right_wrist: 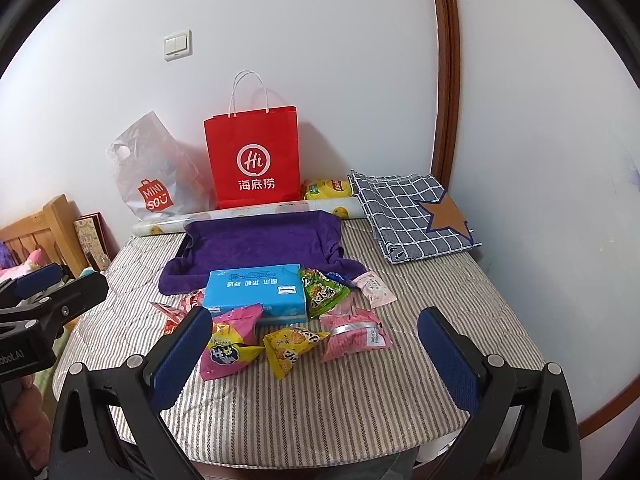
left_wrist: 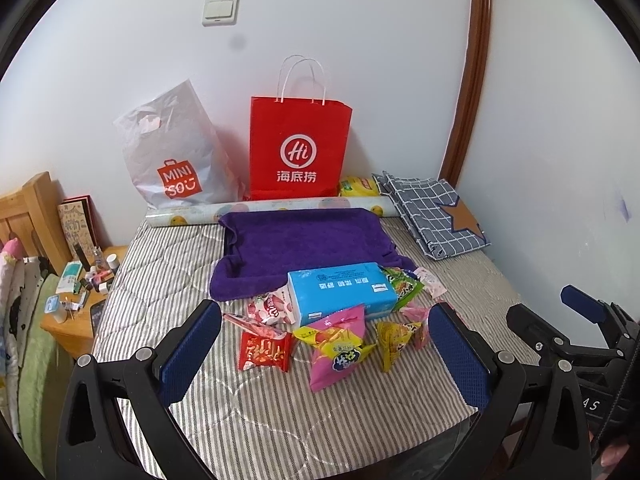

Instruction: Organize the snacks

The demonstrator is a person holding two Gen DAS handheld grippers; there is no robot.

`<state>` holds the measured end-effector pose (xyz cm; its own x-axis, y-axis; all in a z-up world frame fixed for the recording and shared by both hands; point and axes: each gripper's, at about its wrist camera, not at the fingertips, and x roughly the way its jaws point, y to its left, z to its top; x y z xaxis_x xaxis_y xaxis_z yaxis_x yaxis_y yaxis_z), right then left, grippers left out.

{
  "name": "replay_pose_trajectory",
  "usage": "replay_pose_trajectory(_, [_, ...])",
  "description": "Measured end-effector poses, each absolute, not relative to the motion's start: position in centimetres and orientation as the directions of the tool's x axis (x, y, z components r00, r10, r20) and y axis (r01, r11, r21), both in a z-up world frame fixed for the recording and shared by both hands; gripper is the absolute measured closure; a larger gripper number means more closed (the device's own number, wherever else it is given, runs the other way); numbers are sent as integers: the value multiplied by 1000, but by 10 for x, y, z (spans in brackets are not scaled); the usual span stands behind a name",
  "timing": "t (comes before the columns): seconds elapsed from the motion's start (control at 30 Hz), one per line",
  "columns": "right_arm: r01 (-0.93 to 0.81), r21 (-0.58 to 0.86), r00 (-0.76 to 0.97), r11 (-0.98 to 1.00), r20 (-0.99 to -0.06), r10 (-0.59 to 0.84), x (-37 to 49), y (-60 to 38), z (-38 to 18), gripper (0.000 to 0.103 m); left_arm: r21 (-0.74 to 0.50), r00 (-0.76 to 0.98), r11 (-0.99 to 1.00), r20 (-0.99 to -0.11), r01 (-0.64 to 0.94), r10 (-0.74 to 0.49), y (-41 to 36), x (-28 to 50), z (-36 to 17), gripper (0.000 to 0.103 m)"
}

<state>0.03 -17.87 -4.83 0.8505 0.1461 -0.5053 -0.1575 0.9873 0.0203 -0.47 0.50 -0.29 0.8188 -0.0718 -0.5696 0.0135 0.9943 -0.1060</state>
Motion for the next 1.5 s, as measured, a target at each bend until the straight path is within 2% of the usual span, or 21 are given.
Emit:
replay_pose_trajectory(0.4, [-178,-6,842,984,-519,150,15,-170,-53,0,-102,807,994,-585,25,-80,5,21,-10,1])
replay_pose_trajectory(0.6, [-129,-43,841,991,-534,86,40,-173,-63,0,-90,794,994,-608,-54,-12,18,47,-22,1])
replay_pose_trajectory(0.67, [-109,-55,845,992,-531,64,51,-178,-69,0,-84,774,991,-633,-100,25,24,58,-30,1])
replay_pose_trajectory(0.83, [-126,-9,819,992,-565,99,85,-201,-91,0,-114,729,988,-685,-108,1,43,85,-54,1])
replay_pose_trajectory(1.5, [-129,66,706,989,-695,138,152,-227,-181,0,-71,689,987,-723,-143,47,68,137,-95,1])
